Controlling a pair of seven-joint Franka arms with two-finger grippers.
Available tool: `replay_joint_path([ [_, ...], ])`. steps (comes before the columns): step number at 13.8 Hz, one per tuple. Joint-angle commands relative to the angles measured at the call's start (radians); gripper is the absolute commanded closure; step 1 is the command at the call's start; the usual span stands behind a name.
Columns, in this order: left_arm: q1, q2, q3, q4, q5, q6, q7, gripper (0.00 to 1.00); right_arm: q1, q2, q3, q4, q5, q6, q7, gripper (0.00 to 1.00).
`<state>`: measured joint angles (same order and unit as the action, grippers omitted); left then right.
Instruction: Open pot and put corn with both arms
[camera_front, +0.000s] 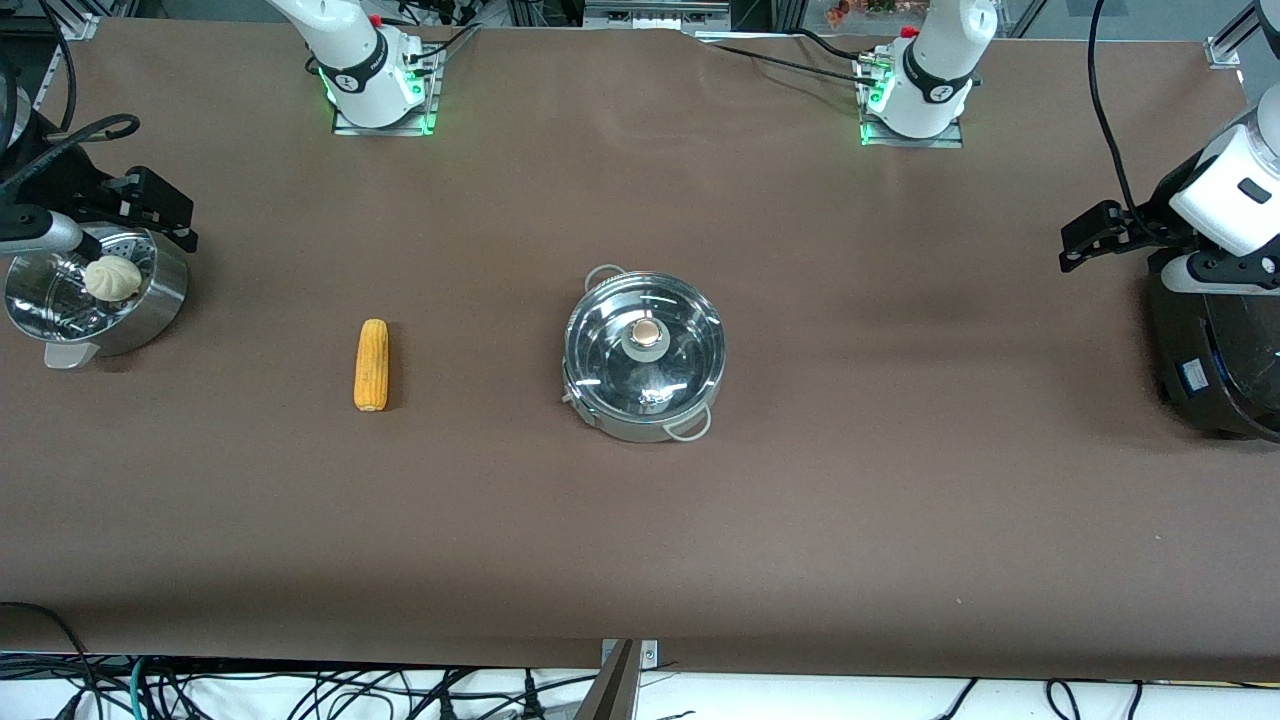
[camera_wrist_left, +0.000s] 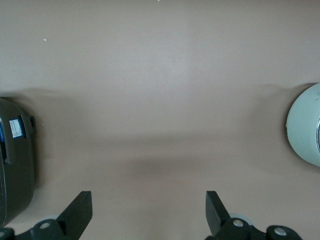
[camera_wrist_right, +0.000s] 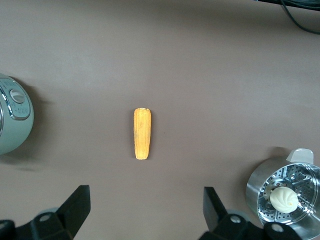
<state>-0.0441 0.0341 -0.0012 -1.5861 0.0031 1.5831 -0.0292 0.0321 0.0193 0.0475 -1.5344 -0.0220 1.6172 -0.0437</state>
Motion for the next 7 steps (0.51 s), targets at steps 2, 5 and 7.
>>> replay_joint_path([
  [2,-0.013,0.016,0.004,0.040,0.020,-0.032,0.014,0.00,0.012,0.001,0.006,0.008,-0.050,0.032,0.007,0.00],
  [5,-0.011,0.015,0.000,0.040,0.020,-0.041,0.015,0.00,0.015,0.004,0.006,0.011,-0.044,0.029,0.007,0.00],
  [7,-0.011,0.016,0.000,0.040,0.021,-0.044,0.014,0.00,0.020,0.004,0.006,0.008,-0.044,0.029,0.008,0.00],
])
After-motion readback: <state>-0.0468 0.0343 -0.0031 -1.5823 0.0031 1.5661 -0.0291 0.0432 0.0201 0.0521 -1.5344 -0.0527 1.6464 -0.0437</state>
